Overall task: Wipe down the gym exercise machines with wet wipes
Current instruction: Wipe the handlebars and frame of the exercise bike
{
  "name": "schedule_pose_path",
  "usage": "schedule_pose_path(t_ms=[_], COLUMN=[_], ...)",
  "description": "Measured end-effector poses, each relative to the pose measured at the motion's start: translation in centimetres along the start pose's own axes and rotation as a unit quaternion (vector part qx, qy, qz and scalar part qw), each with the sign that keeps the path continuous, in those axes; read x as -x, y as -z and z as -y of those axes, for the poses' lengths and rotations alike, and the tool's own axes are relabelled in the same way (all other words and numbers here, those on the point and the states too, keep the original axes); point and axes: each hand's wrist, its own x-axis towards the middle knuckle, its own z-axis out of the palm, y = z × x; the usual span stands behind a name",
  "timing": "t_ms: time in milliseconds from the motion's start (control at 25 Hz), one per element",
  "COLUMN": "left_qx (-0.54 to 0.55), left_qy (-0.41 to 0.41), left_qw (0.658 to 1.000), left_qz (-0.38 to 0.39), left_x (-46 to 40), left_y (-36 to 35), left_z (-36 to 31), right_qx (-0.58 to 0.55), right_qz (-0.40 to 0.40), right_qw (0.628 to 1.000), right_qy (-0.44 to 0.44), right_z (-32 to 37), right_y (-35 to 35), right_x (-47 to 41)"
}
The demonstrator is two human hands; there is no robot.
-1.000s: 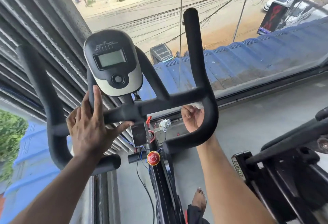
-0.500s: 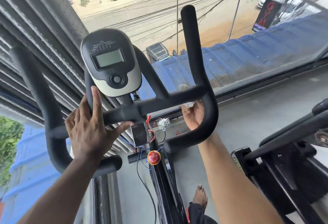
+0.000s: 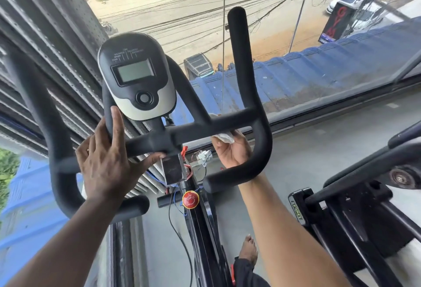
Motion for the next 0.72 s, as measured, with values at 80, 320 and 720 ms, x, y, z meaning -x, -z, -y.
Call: schedule_pose_path(t_ms=[80, 320, 720], left_qx=[0.003, -0.002, 0.006], left_qy=[0.000, -0.002, 0.004], left_qw=[1.000, 1.000, 1.000], left_qz=[0.001, -0.002, -0.008], left_x=[0.0, 0.0, -0.1], left_y=[0.0, 0.0, 0.0], left_z=[0.0, 0.1, 0.1], right_qx=[0.011, -0.062, -0.036], right_qz=[-0.027, -0.022, -0.036], right_qw=[0.999, 0.995, 0.996], right_qy=[0.027, 0.076, 0.075], right_z=[0.5, 1.4, -1.2], right_y=[0.4, 1.1, -0.7], right_x=[0.0, -0.4, 0.7])
